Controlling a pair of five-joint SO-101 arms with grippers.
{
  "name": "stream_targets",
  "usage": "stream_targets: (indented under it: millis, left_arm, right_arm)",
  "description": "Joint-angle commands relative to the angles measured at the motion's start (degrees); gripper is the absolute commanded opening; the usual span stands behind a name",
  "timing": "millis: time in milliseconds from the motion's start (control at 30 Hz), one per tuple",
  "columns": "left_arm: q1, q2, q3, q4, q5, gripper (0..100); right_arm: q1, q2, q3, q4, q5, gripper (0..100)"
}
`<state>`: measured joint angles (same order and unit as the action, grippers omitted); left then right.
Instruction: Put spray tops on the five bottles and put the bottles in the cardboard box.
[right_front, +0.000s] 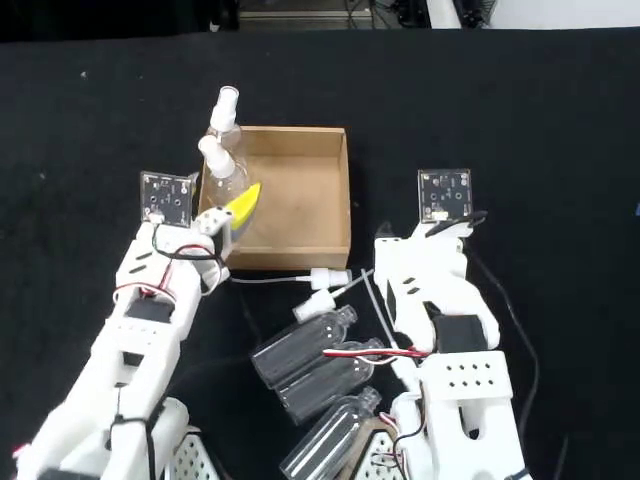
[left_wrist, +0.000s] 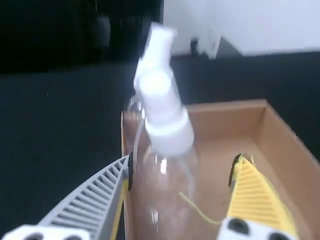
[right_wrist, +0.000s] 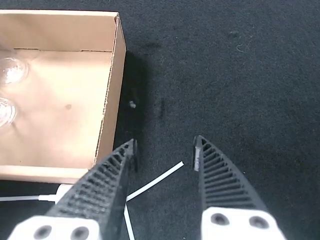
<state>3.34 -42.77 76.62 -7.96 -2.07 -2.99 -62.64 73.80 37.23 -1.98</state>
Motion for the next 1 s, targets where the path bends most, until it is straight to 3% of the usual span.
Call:
stream_targets:
  millis: [0,133,300,433,500,533,600,700,967]
  left_arm:
    - [-0.2,-6.5,-5.8,16.5,0.5,31]
    - [0.0,-8.0,-11.1,31.5,0.5,31]
    - [0.1,-7.9,-16.6,38.2,5.4,30]
    - [1.6,-7.9,-17.5,44.0,6.6,16]
    - [2.0,-7.9,-17.5,44.9,6.9,3]
    - [2.0,-7.9,-17.5,44.8,6.9,2]
    - [2.0,-7.9,-17.5,45.1,6.9,8]
    - [2.1,-7.9,-17.5,44.9,6.9,3]
    - [2.7,-5.5,-22.0,45.3,6.8,3]
  right_arm:
    - [-0.6,-1.2,-0.5,-1.8,-0.1,17.3]
    - [-0.6,-1.2,-0.5,-1.8,-0.1,17.3]
    - [-0.6,-1.2,-0.6,-1.8,-0.1,17.3]
    - [-0.6,-1.2,-0.6,-1.8,-0.1,17.3]
    - [-0.6,-1.2,-0.6,-1.8,-0.1,17.3]
    - [-0.6,-1.2,-0.6,-1.8,-0.1,17.3]
    - [-0.6,-1.2,-0.6,-1.8,-0.1,17.3]
    - [-0.6,-1.2,-0.6,-1.8,-0.1,17.3]
    - [-0.6,-1.2,-0.6,-1.8,-0.1,17.3]
